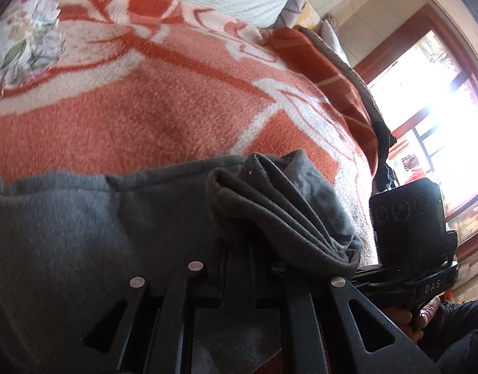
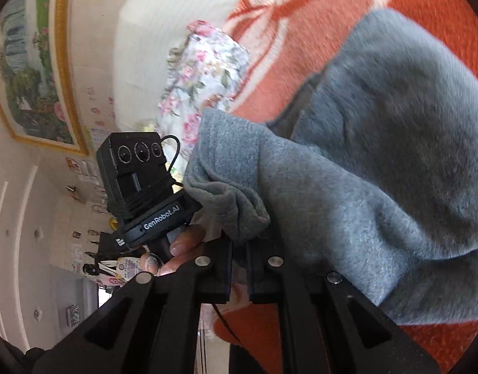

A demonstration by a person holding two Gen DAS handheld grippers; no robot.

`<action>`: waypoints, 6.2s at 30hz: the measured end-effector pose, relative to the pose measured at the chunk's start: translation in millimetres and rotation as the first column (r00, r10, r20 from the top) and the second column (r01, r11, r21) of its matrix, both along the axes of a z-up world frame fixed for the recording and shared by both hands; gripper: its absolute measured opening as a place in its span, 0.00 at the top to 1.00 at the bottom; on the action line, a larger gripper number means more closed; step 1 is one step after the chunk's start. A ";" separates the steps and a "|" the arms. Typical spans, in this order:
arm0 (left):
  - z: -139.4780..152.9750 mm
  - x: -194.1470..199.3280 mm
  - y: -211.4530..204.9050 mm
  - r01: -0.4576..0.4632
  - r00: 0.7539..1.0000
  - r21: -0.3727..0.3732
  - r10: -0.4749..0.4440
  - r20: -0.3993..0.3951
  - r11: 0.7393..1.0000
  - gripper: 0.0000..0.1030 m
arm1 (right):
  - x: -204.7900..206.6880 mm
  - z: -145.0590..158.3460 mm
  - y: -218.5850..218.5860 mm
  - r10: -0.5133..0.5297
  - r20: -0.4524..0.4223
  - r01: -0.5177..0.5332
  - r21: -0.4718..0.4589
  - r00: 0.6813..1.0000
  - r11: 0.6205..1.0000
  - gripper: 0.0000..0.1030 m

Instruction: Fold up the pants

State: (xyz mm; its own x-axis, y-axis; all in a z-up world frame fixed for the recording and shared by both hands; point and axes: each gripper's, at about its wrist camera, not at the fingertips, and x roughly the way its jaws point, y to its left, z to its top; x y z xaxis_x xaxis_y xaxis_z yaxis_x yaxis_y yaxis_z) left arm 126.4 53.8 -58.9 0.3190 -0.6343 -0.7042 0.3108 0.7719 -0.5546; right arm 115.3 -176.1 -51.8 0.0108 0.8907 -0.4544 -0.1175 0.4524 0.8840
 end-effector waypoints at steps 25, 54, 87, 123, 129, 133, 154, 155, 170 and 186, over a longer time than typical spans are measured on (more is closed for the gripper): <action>27.4 -79.4 28.6 -0.237 0.972 -0.115 0.235 -0.030 0.965 0.88 | 21.0 38.2 -1.5 0.046 0.180 -0.014 -0.176 0.983 0.984 0.54; 23.2 -165.3 83.2 -0.641 0.757 0.117 0.650 -0.070 0.759 0.75 | 20.3 54.5 88.2 0.324 0.310 -0.185 -0.404 0.894 0.896 0.46; 4.1 -302.5 256.8 -0.986 0.165 -0.019 0.957 -0.240 0.165 0.55 | -35.4 63.7 320.8 0.750 0.317 -0.555 -0.519 0.581 0.650 0.44; -23.8 -285.0 291.5 -0.987 -0.159 0.053 0.947 -0.278 -0.151 0.29 | -81.6 -15.5 553.5 0.963 0.240 -0.631 -0.731 0.119 0.260 0.34; -21.5 -277.2 293.5 -0.986 -0.162 0.078 0.948 -0.275 -0.146 0.27 | -81.5 -14.9 555.4 0.953 0.273 -0.685 -0.671 0.129 0.285 0.68; -28.4 -279.7 296.2 -0.996 -0.083 0.047 0.965 -0.249 -0.073 0.80 | -81.4 -8.1 553.0 0.943 0.296 -0.671 -0.671 0.149 0.316 0.94; 43.4 -270.7 268.4 -0.977 0.147 -0.175 0.982 -0.120 0.125 0.89 | -6.1 86.3 437.8 0.764 0.429 -0.655 -0.402 0.482 0.640 0.96; 48.1 -266.8 263.9 -0.973 0.165 -0.183 0.980 -0.109 0.144 0.89 | -0.9 90.0 427.2 0.749 0.432 -0.643 -0.393 0.502 0.657 0.96; 80.9 -217.0 167.1 -0.894 0.421 -0.177 0.907 -0.016 0.411 0.89 | 49.6 110.1 275.1 0.563 0.439 -0.476 -0.301 0.700 0.826 0.96; 78.2 -163.5 33.6 -0.710 0.702 -0.074 0.712 0.005 0.701 0.89 | 93.7 97.1 102.3 0.319 0.399 -0.247 -0.222 0.860 0.943 0.96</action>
